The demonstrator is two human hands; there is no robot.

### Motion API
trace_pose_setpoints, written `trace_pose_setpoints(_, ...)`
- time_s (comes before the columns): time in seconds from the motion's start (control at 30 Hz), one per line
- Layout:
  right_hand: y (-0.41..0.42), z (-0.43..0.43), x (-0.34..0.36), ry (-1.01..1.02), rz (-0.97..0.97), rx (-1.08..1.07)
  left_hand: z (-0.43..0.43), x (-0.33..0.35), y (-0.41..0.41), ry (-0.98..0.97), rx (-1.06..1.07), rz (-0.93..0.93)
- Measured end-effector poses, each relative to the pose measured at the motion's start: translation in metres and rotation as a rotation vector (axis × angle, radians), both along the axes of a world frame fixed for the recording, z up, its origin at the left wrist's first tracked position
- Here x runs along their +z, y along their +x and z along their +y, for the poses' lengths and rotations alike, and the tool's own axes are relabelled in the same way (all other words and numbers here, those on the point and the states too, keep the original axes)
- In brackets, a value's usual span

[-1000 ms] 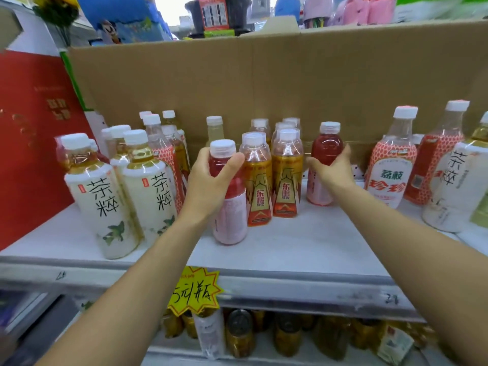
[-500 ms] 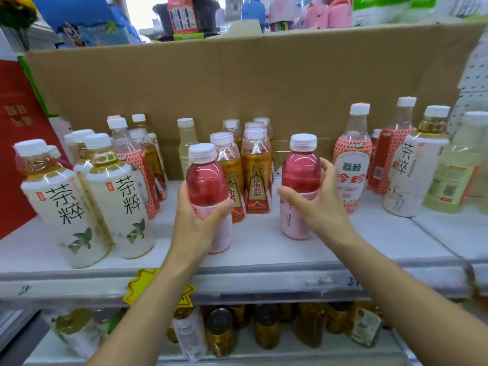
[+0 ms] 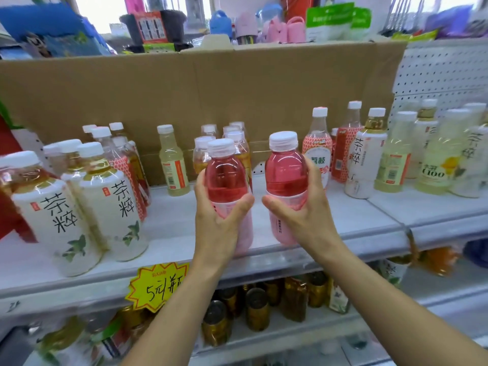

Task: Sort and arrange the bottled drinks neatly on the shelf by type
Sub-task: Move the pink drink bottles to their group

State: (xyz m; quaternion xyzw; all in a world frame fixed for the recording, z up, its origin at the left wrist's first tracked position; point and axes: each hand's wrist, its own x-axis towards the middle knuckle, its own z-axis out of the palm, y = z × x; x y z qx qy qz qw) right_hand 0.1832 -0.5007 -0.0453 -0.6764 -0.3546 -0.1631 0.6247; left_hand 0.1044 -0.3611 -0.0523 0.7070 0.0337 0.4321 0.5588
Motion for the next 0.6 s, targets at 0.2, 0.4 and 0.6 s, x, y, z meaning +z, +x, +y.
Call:
trace_pose_setpoints(0.2,-0.030,-0.046,-0.007,0.030,0.012,-0.073,-0.038,0.000,-0.013,-0.028,-0.069,0.002)
trace_pose_setpoints(0.4,-0.044,-0.106,-0.014,0.044,0.076,-0.119,-0.098,-0.009,-0.020,-0.036,-0.192,0.037)
trace_pose_setpoints(0.6,-0.044,-0.193,-0.016,0.035,0.098,-0.156,-0.182,-0.010,-0.011,-0.039,-0.279,0.066)
